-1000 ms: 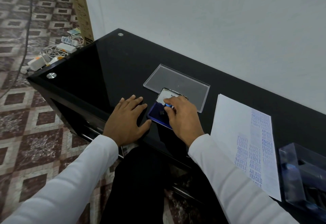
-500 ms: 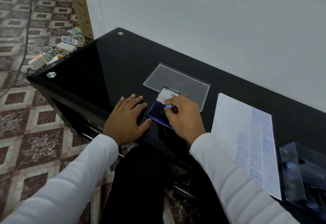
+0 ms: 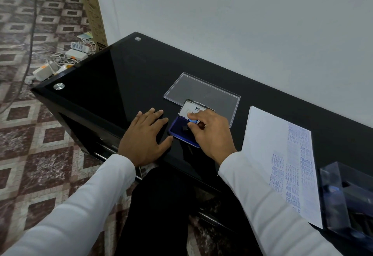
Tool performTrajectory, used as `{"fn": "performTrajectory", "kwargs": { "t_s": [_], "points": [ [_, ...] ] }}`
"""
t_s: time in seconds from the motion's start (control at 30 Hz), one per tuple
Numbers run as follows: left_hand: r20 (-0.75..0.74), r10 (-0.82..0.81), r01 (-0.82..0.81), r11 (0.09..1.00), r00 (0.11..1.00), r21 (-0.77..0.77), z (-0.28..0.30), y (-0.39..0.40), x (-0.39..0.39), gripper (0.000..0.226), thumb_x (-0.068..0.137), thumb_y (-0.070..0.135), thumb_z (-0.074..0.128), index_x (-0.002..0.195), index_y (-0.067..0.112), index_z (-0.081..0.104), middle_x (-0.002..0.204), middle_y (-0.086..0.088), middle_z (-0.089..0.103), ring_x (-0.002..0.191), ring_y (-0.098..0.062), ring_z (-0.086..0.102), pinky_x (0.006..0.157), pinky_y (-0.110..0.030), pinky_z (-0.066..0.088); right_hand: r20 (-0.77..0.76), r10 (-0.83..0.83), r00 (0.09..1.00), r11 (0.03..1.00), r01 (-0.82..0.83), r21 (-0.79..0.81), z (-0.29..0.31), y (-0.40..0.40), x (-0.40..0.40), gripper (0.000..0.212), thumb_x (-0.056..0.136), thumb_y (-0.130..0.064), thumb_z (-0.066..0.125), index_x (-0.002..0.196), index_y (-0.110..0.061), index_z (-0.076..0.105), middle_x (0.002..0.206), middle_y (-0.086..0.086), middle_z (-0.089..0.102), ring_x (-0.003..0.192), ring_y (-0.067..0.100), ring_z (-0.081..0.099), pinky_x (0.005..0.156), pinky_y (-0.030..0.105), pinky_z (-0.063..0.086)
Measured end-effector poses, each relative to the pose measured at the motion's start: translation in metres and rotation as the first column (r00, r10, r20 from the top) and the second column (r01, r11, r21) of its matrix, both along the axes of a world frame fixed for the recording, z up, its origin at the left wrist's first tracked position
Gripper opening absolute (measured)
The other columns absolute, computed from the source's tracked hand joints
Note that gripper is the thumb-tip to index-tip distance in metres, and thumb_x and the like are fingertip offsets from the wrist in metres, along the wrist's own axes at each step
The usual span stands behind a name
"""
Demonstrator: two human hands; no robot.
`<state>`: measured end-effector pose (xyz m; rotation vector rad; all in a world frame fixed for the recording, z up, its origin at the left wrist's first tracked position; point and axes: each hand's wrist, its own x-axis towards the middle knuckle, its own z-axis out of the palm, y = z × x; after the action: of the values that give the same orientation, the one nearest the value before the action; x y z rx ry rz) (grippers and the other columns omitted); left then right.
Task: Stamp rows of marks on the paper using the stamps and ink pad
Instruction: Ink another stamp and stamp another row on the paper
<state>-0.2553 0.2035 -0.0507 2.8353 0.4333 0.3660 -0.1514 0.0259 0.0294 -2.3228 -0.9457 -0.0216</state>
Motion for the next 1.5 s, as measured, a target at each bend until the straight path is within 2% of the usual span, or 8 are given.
{"fn": "performTrajectory", "kwargs": {
  "t_s": [0.13,0.3,0.6,0.9,1.0,1.1,1.27,1.5],
  "points": [
    [-0.002,0.002,-0.002,1.0,1.0,0.004,-0.0002,-0.0005,0.0006,0.076,0.087,0.072,0.029,0.146,0.028,0.048,0.16,0.002,0.036,0.152,-0.018,0.021,0.125,-0.044,0.009,-0.009,0.015,1.0,1.0,-0.015,0.002,0.0017,-0.0008,0.0002,0.026,0.09,-0.02,0.071,0.116,-0.015,0.073,0.115,0.003,0.07,0.099,0.015,0.064,0.092,0.03,0.054],
    [-0.006,-0.004,0.004,1.0,1.0,-0.002,0.0004,-0.0001,-0.0003,0.076,0.088,0.072,0.028,0.147,0.028,0.047,0.16,0.003,0.035,0.152,-0.018,0.02,0.126,-0.043,0.009,-0.004,0.002,1.0,1.0,-0.002,-0.013,-0.0001,0.0007,0.001,0.03,0.093,-0.022,0.068,0.122,-0.017,0.07,0.12,0.002,0.068,0.108,0.015,0.062,0.099,0.032,0.051],
    [0.009,-0.004,0.004,1.0,1.0,-0.005,0.0005,-0.0003,-0.0006,0.075,0.088,0.071,0.03,0.146,0.027,0.049,0.16,0.002,0.036,0.152,-0.018,0.021,0.126,-0.044,0.011,0.033,0.012,0.999,1.0,-0.012,-0.014,-0.0026,0.0022,0.002,0.032,0.094,-0.02,0.066,0.125,-0.015,0.068,0.12,0.005,0.069,0.109,0.018,0.063,0.1,0.036,0.05],
    [-0.003,-0.003,0.003,1.0,1.0,0.006,-0.0018,0.0008,0.0007,0.074,0.089,0.071,0.032,0.147,0.028,0.047,0.16,0.003,0.035,0.152,-0.017,0.02,0.125,-0.043,0.008,-0.021,-0.004,1.0,0.999,0.004,0.032,0.0013,-0.0001,-0.001,0.024,0.089,-0.019,0.071,0.112,-0.015,0.074,0.11,0.001,0.07,0.089,0.011,0.063,0.086,0.03,0.056],
    [-0.007,-0.006,0.006,1.0,1.0,0.001,-0.001,0.0008,0.0002,0.075,0.088,0.072,0.03,0.147,0.028,0.047,0.161,0.003,0.034,0.153,-0.017,0.019,0.126,-0.043,0.007,-0.028,-0.004,1.0,1.0,0.005,0.023,0.0022,0.0005,-0.0013,0.026,0.09,-0.019,0.071,0.115,-0.014,0.073,0.113,0.003,0.07,0.096,0.013,0.064,0.09,0.028,0.054],
    [0.006,-0.006,0.006,1.0,1.0,-0.001,0.0004,-0.0004,-0.0001,0.076,0.088,0.071,0.029,0.147,0.027,0.048,0.16,0.002,0.036,0.152,-0.018,0.02,0.126,-0.044,0.01,-0.011,-0.004,1.0,1.0,0.004,0.025,0.0002,0.0011,-0.0001,0.028,0.091,-0.019,0.07,0.119,-0.015,0.072,0.116,0.003,0.07,0.103,0.015,0.064,0.096,0.033,0.053],
    [-0.003,-0.006,0.006,1.0,1.0,0.002,0.0004,0.0006,0.0003,0.076,0.088,0.072,0.029,0.147,0.028,0.047,0.16,0.002,0.035,0.152,-0.018,0.02,0.125,-0.043,0.009,0.024,-0.001,1.0,1.0,0.001,0.015,-0.0037,0.0023,0.0023,0.031,0.093,-0.021,0.068,0.124,-0.014,0.069,0.117,0.004,0.07,0.105,0.017,0.064,0.098,0.036,0.052],
    [0.003,-0.007,0.007,1.0,1.0,-0.002,0.0012,0.0,-0.0001,0.077,0.087,0.072,0.029,0.147,0.027,0.048,0.16,0.002,0.036,0.152,-0.017,0.021,0.126,-0.044,0.01,0.012,-0.011,1.0,0.999,0.011,0.034,-0.0034,0.0024,0.0017,0.03,0.091,-0.021,0.071,0.12,-0.016,0.071,0.116,0.002,0.07,0.102,0.014,0.064,0.096,0.034,0.053]
  ]
}}
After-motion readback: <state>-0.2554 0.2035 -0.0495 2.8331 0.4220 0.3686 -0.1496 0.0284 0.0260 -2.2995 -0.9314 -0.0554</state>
